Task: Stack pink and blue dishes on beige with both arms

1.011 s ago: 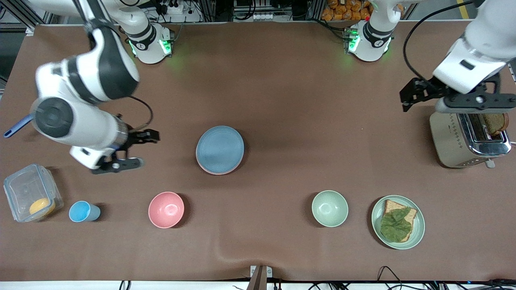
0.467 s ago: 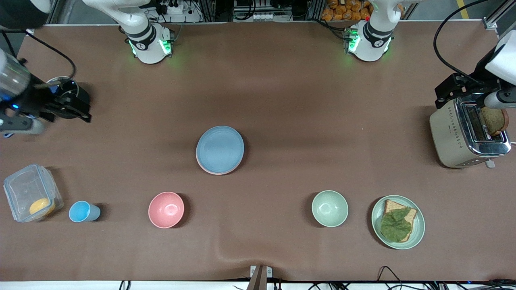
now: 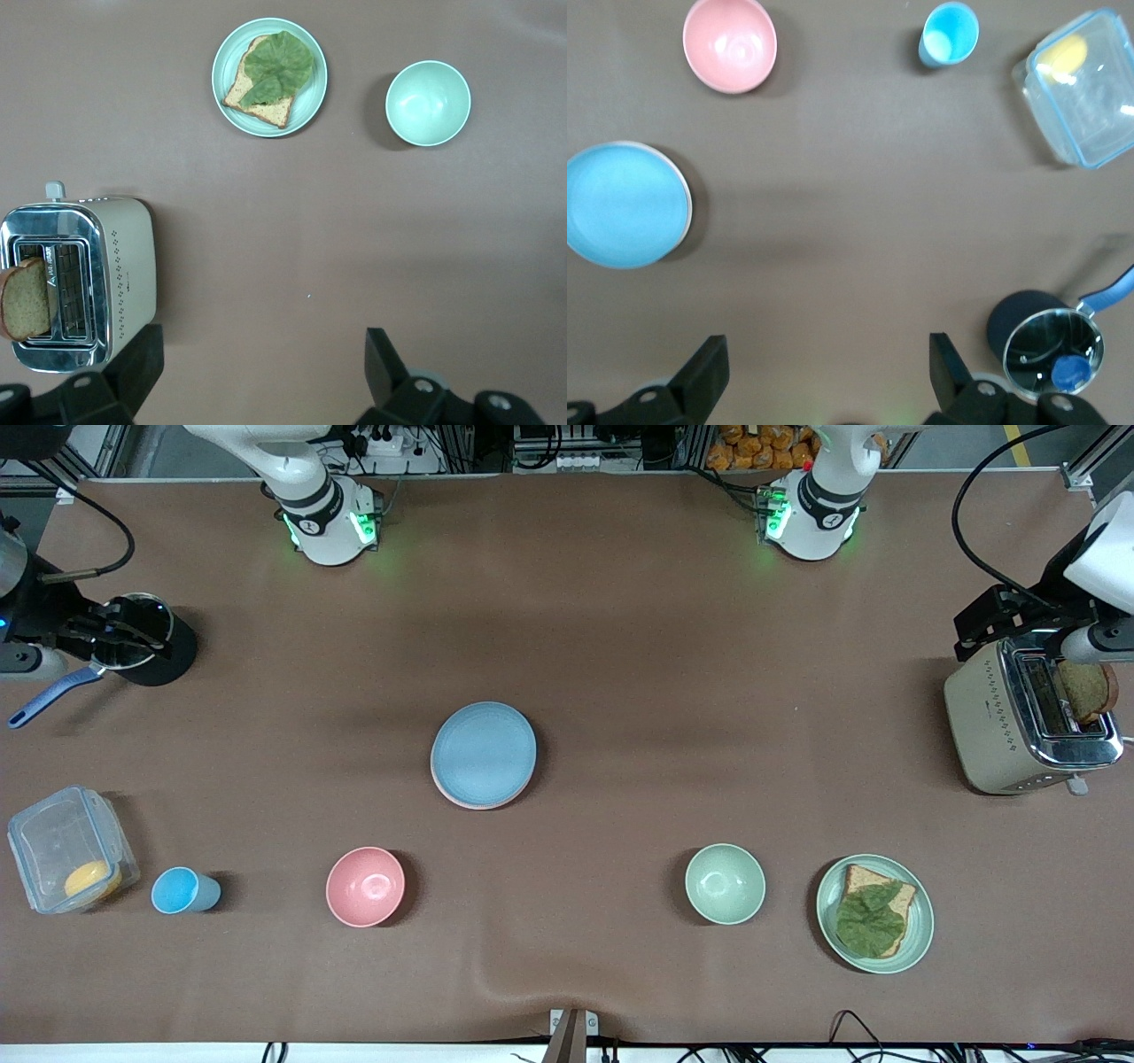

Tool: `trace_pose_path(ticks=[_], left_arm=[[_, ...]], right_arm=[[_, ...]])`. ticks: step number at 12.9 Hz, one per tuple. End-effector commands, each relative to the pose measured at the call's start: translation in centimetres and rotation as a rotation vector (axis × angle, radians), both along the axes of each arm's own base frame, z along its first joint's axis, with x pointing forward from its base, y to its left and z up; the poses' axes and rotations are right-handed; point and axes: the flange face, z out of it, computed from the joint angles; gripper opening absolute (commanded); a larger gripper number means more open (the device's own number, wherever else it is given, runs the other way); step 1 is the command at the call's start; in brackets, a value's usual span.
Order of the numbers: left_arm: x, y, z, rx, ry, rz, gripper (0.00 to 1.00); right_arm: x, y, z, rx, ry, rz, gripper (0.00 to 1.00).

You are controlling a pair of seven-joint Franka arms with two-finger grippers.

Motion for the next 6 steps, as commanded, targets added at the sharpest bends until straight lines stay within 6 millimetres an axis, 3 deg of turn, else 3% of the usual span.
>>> trace_pose_path(ticks=[1,6], left_arm=[[-0.64,-0.23,0.1,-0.034,0.025,-0.017,1.0],[-0.79,-0.89,-0.26,-0.034,0.048,-0.03,1.0]], right_arm=[[-0.83,-0.08,0.28,-0.019,0.002,0.013,1.0],[-0.76,0.09,0.22,-0.019,0.0,0.018,1.0]])
